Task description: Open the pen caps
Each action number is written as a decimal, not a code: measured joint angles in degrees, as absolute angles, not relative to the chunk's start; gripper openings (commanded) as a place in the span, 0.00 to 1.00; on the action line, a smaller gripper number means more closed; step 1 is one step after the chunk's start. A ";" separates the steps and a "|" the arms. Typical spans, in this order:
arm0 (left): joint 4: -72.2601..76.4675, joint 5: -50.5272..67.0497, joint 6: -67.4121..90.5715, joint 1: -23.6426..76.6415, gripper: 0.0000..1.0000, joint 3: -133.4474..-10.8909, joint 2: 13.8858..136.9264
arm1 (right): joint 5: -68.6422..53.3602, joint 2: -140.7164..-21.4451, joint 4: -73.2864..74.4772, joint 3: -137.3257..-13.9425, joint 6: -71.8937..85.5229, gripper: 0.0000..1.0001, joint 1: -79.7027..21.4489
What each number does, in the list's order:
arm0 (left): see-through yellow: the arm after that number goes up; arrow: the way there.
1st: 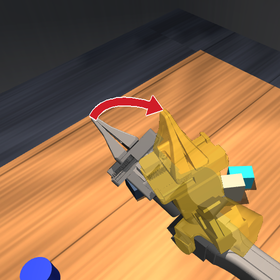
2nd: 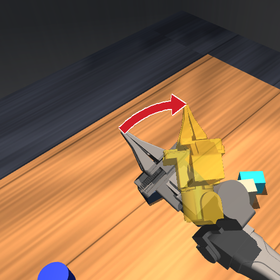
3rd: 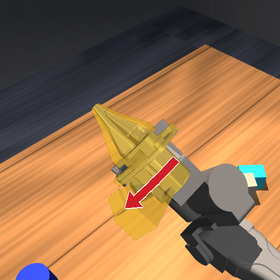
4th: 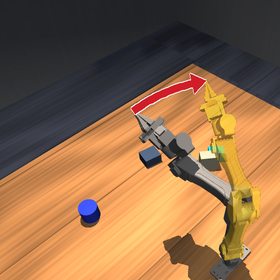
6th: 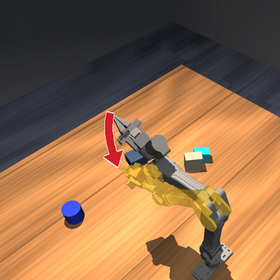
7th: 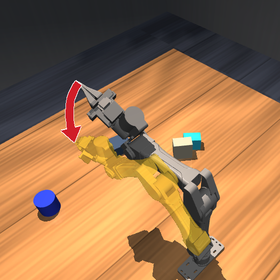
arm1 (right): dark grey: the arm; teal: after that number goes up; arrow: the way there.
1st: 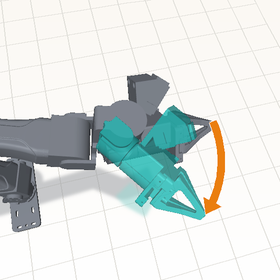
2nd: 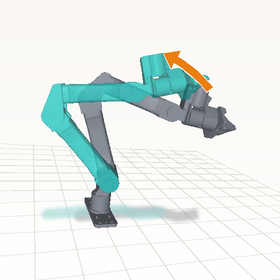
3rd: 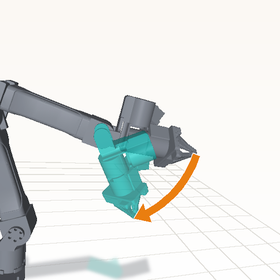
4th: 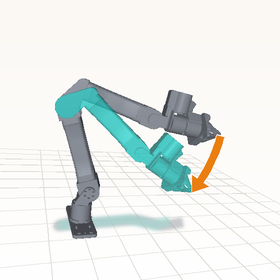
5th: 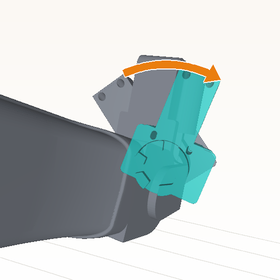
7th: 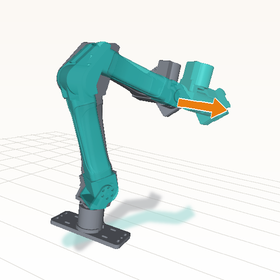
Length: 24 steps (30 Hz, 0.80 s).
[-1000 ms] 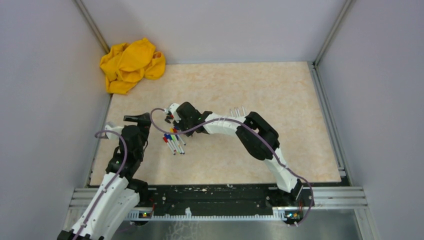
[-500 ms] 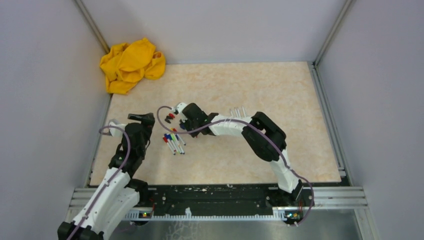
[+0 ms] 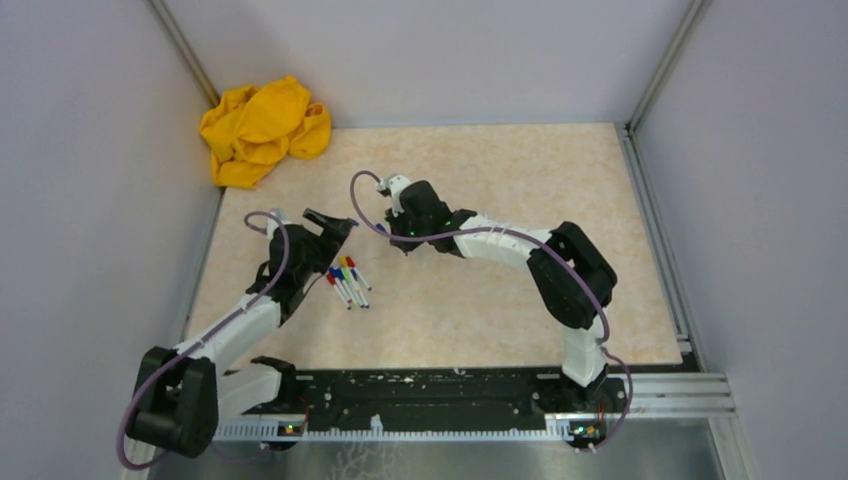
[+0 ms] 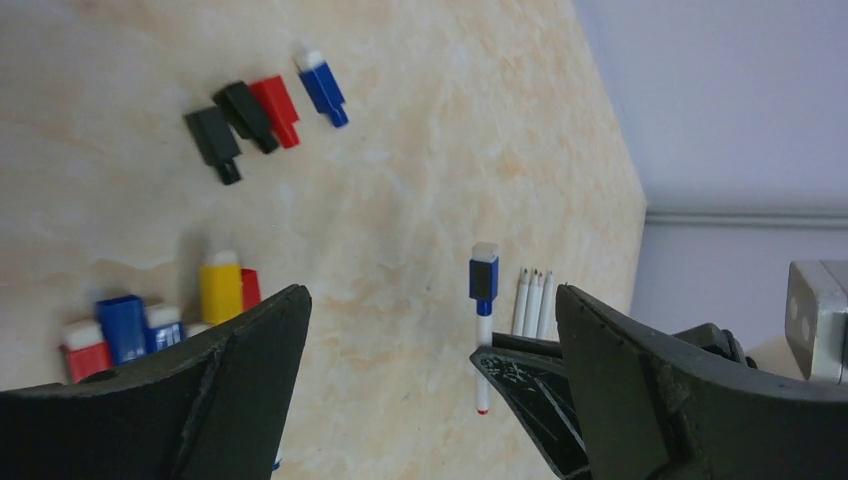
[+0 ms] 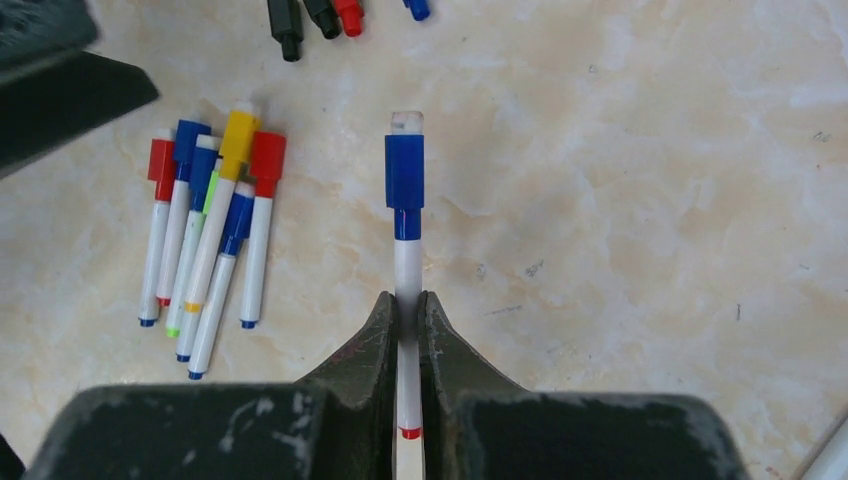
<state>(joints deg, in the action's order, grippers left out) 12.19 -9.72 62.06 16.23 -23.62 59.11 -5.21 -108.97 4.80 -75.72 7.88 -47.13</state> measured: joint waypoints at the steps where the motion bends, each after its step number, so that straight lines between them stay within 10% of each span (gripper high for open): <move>1: 14.35 -7.35 61.80 16.36 0.97 -23.90 61.30 | -5.67 -108.68 4.49 -75.24 8.23 0.00 -47.03; 17: 28.42 7.14 60.75 21.80 0.83 -32.10 82.56 | -8.25 -104.71 2.94 -70.85 10.35 0.00 -45.82; 24: 31.16 8.23 61.91 22.44 0.62 -32.69 85.84 | -8.69 -103.31 2.39 -70.04 10.74 0.00 -45.47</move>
<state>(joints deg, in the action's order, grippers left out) 31.16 8.23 61.91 22.44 -32.69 85.84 -8.69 -103.31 2.39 -70.04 10.74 -45.47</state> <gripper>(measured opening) 0.711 0.031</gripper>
